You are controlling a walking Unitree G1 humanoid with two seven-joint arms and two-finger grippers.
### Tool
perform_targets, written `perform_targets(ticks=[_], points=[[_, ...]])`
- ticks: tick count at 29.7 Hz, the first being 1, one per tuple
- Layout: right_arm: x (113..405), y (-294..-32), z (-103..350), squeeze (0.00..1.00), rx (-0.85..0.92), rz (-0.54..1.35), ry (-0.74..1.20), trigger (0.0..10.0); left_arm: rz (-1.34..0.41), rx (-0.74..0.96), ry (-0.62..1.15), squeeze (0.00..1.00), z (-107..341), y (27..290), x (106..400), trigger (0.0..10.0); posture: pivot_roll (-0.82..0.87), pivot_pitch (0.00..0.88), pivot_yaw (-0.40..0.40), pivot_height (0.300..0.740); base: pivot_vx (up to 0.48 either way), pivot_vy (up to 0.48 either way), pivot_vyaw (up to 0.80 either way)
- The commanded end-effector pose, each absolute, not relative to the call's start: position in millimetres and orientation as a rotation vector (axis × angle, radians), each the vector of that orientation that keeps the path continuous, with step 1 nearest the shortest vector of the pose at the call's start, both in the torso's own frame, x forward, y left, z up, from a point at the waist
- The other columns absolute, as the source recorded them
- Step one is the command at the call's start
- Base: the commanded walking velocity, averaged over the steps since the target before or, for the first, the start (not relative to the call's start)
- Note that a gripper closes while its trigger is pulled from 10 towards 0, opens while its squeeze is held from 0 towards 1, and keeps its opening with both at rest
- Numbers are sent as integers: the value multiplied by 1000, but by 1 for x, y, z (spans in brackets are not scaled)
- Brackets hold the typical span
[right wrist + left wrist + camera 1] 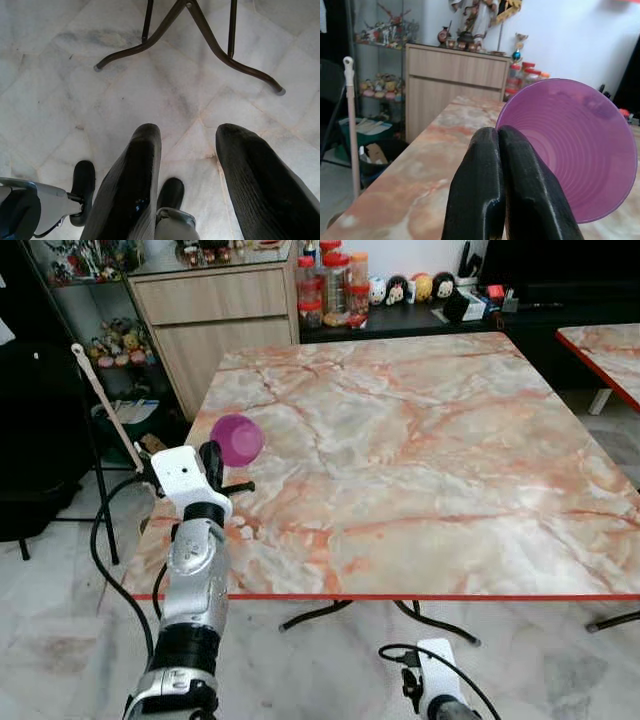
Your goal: Setting the table
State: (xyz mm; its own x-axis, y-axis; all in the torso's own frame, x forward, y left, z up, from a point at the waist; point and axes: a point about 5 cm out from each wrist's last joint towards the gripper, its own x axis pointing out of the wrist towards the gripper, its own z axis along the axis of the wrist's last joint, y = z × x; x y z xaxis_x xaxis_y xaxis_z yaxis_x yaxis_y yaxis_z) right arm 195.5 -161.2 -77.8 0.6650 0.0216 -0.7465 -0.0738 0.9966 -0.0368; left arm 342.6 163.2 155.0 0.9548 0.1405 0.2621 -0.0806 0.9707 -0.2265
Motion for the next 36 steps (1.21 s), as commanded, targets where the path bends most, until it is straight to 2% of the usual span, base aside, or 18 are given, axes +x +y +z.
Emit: perform_targets(ticks=[1, 11, 25, 36], points=[[199, -158, -76, 0, -54, 57, 826, 10000, 118, -214, -285, 0, 156, 163, 343, 10000, 52, 0, 56, 740, 0, 0, 0], [197, -159, -77, 0, -51, 52, 833, 10000, 126, -211, -282, 0, 152, 161, 341, 10000, 55, 0, 55, 740, 0, 0, 0], [197, -159, -77, 0, -60, 59, 837, 10000, 144, -211, -297, 0, 154, 164, 341, 10000, 55, 0, 55, 740, 0, -375, 0], [195, -162, -78, 0, -69, 59, 844, 10000, 192, -217, -296, 0, 150, 178, 336, 10000, 57, 0, 49, 740, 0, -458, 0]])
